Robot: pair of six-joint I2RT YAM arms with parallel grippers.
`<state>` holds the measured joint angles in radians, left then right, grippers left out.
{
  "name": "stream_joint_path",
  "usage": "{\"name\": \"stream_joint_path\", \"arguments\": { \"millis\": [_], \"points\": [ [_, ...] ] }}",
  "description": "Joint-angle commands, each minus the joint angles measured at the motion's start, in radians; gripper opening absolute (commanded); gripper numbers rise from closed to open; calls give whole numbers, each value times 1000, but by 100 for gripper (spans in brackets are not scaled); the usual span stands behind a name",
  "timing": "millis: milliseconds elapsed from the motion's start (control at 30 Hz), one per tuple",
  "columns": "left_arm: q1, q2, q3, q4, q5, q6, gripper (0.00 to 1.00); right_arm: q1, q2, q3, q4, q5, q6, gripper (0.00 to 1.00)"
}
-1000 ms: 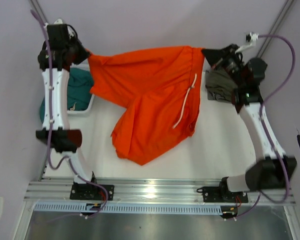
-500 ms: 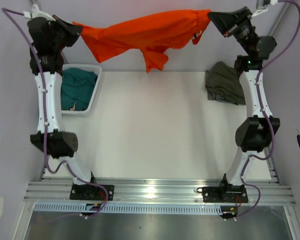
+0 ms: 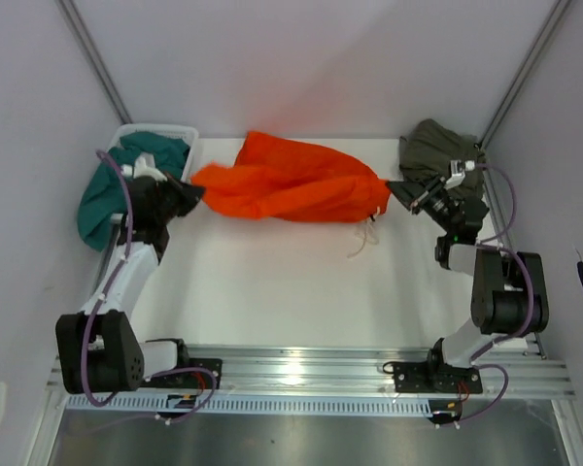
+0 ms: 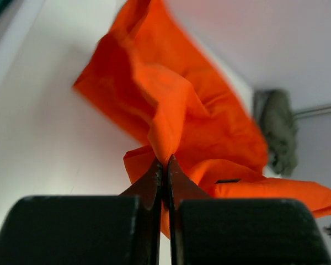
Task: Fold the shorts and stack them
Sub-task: Flatten the shorts out
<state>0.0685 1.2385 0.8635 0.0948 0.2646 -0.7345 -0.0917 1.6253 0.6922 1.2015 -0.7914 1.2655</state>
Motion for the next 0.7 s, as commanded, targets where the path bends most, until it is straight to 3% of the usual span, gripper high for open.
{"name": "stream_joint_path", "arguments": {
  "millis": [0, 167, 267, 333, 367, 400, 467, 567, 667],
  "points": [
    [-4, -236, -130, 109, -59, 24, 0, 14, -241, -116, 346, -17, -100, 0],
    [-12, -534, -247, -47, -146, 49, 5, 46, -528, -285, 120, 15, -297, 0],
    [-13, -638, -253, -174, -142, 61, 9, 89, -779, -344, -171, 58, -424, 0],
    [-13, -671, -253, -233, -122, 78, 15, 165, -986, -364, -463, 141, -576, 7],
    [-12, -680, -264, -253, -110, 78, 32, 190, -1051, -372, -546, 176, -618, 25],
    [-12, -692, -270, -280, -104, 86, 43, 211, -1112, -381, -686, 237, -677, 34],
    [-12, -746, -317, -291, -97, 81, 62, 266, -1277, -405, -801, 291, -716, 52],
    [-13, -847, -343, -305, -102, 73, 72, 294, -1454, -421, -963, 350, -761, 54],
    [-12, -925, -308, -365, -131, 90, 74, 296, -1548, -401, -1088, 374, -776, 51]
  ]
}}
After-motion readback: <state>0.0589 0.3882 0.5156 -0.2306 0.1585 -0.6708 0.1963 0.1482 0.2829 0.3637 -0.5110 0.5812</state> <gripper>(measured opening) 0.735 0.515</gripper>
